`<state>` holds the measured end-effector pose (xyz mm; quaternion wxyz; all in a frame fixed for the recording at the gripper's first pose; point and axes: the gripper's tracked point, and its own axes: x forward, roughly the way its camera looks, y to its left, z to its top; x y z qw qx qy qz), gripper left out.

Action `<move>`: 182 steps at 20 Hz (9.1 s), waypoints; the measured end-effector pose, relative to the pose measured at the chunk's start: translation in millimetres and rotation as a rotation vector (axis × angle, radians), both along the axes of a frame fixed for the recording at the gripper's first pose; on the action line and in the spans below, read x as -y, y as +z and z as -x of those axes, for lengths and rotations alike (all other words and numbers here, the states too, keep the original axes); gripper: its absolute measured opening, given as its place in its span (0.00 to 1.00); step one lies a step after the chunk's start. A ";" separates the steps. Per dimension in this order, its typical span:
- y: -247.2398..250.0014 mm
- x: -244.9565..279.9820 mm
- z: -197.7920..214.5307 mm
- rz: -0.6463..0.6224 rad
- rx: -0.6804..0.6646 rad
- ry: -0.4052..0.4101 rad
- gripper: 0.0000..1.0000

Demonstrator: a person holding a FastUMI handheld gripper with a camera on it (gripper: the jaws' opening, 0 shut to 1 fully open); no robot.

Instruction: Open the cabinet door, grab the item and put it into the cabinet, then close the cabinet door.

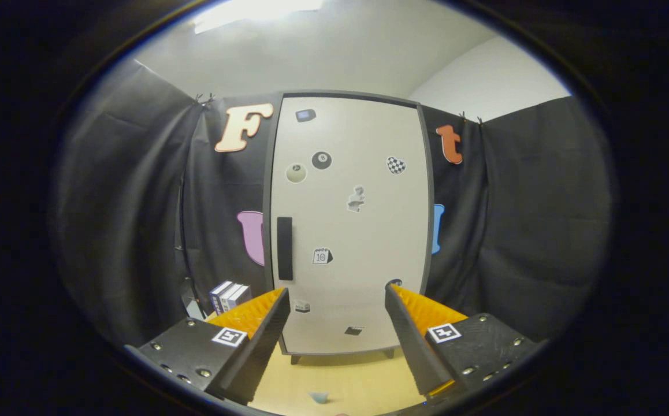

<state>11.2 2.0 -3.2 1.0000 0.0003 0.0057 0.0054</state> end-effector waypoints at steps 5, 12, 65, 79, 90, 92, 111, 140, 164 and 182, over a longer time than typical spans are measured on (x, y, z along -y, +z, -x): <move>0.6 1.3 -6.1 0.003 -0.001 0.000 0.98; -0.9 -6.1 -26.2 -0.005 -0.006 0.027 0.98; -35.7 -94.0 -180.4 -0.138 -0.090 0.034 0.27; -35.3 -63.9 -153.0 -0.144 -0.102 -0.026 0.27; -35.1 -37.3 -143.9 -0.128 -0.111 0.016 0.26; -35.1 -29.1 -140.8 -0.121 -0.118 0.018 0.26; -33.4 0.0 -141.6 -0.194 -0.108 0.061 0.13; -51.1 -62.8 -123.8 -0.148 -0.172 0.071 0.62; -188.0 -84.8 -82.4 -0.074 -0.694 0.076 0.88; -159.8 -88.4 -114.3 -0.099 -0.586 0.129 0.57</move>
